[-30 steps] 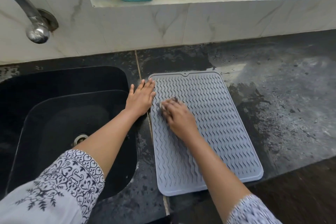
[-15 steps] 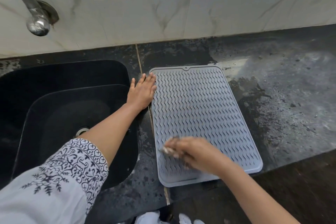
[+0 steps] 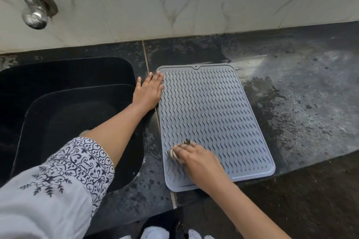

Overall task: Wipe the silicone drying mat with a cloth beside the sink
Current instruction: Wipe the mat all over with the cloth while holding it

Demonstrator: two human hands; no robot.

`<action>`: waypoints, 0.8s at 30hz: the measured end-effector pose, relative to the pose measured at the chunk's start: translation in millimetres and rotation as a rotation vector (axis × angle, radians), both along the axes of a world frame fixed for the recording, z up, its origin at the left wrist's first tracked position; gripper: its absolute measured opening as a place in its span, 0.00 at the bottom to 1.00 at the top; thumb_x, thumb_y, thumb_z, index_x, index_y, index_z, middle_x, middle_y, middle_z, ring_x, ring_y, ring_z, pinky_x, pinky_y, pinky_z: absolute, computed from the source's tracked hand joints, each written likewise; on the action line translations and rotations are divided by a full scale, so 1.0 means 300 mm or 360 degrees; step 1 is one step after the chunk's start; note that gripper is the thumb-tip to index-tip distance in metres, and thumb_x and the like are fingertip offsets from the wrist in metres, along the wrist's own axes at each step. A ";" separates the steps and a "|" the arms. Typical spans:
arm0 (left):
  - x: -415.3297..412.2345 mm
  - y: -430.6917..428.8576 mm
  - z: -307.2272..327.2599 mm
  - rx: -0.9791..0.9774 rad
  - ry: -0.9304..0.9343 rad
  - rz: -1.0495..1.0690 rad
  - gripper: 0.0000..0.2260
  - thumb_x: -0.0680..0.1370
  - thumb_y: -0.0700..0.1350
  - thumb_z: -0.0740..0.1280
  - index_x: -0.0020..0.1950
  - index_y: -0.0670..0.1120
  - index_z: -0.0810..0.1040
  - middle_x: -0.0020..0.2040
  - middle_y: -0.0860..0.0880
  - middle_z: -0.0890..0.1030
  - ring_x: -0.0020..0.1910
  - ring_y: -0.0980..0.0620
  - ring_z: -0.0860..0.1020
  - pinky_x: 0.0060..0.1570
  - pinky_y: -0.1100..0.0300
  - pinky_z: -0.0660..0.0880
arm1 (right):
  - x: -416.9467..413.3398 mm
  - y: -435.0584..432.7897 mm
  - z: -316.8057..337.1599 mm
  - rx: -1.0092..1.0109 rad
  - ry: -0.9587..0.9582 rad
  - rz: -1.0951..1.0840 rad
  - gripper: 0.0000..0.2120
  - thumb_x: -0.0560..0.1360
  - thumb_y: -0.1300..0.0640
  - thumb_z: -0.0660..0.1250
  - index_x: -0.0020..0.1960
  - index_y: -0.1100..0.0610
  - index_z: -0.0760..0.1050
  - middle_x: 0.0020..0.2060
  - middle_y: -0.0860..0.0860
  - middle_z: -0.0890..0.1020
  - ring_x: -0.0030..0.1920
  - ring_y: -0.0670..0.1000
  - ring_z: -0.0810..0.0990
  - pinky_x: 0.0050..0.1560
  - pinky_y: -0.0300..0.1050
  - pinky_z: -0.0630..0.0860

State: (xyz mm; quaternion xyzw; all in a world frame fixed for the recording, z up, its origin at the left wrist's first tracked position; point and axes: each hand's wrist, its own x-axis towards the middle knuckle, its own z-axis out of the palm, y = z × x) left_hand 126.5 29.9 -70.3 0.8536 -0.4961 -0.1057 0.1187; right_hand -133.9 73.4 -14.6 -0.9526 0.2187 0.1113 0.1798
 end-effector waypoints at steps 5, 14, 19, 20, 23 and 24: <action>-0.033 0.028 0.028 -0.0072 -0.0010 -0.0021 0.22 0.83 0.50 0.52 0.77 0.49 0.56 0.78 0.52 0.58 0.77 0.51 0.52 0.73 0.45 0.41 | 0.024 -0.065 0.131 0.0366 -0.0137 -0.0189 0.12 0.78 0.60 0.60 0.59 0.51 0.75 0.44 0.46 0.81 0.42 0.47 0.80 0.46 0.46 0.78; -0.088 0.112 0.015 0.0066 0.0128 -0.0071 0.23 0.83 0.51 0.51 0.78 0.51 0.52 0.79 0.53 0.51 0.77 0.51 0.48 0.73 0.44 0.43 | 0.121 -0.104 -0.111 -0.0009 -0.0514 -0.0160 0.23 0.76 0.61 0.62 0.71 0.55 0.67 0.68 0.52 0.72 0.68 0.57 0.68 0.71 0.46 0.58; -0.111 0.115 0.008 0.0056 0.0189 -0.0020 0.23 0.83 0.51 0.49 0.78 0.51 0.51 0.79 0.54 0.50 0.77 0.52 0.46 0.74 0.45 0.42 | -0.089 0.023 -0.108 0.0026 -0.0462 0.0123 0.22 0.72 0.59 0.55 0.65 0.53 0.73 0.61 0.50 0.79 0.60 0.54 0.78 0.60 0.53 0.76; -0.114 0.116 0.007 0.0050 0.0194 0.0001 0.23 0.84 0.51 0.49 0.78 0.52 0.50 0.79 0.54 0.49 0.77 0.52 0.46 0.74 0.46 0.42 | -0.124 0.041 -0.102 0.0038 -0.0446 0.0187 0.22 0.72 0.60 0.56 0.65 0.53 0.73 0.61 0.49 0.79 0.60 0.54 0.78 0.60 0.53 0.76; -0.126 0.120 0.009 0.0027 0.0198 0.0042 0.22 0.84 0.49 0.49 0.78 0.51 0.51 0.79 0.54 0.50 0.77 0.52 0.46 0.74 0.46 0.41 | -0.184 0.042 -0.045 0.0120 -0.0319 0.0478 0.22 0.73 0.61 0.64 0.66 0.52 0.72 0.63 0.49 0.78 0.63 0.51 0.76 0.67 0.49 0.69; -0.130 0.120 0.009 0.0007 0.0198 0.0056 0.22 0.84 0.49 0.49 0.78 0.51 0.51 0.79 0.54 0.50 0.77 0.52 0.46 0.74 0.46 0.41 | -0.181 0.024 -0.020 0.0215 -0.0233 0.0520 0.21 0.75 0.61 0.64 0.67 0.51 0.71 0.64 0.48 0.77 0.63 0.50 0.75 0.68 0.47 0.67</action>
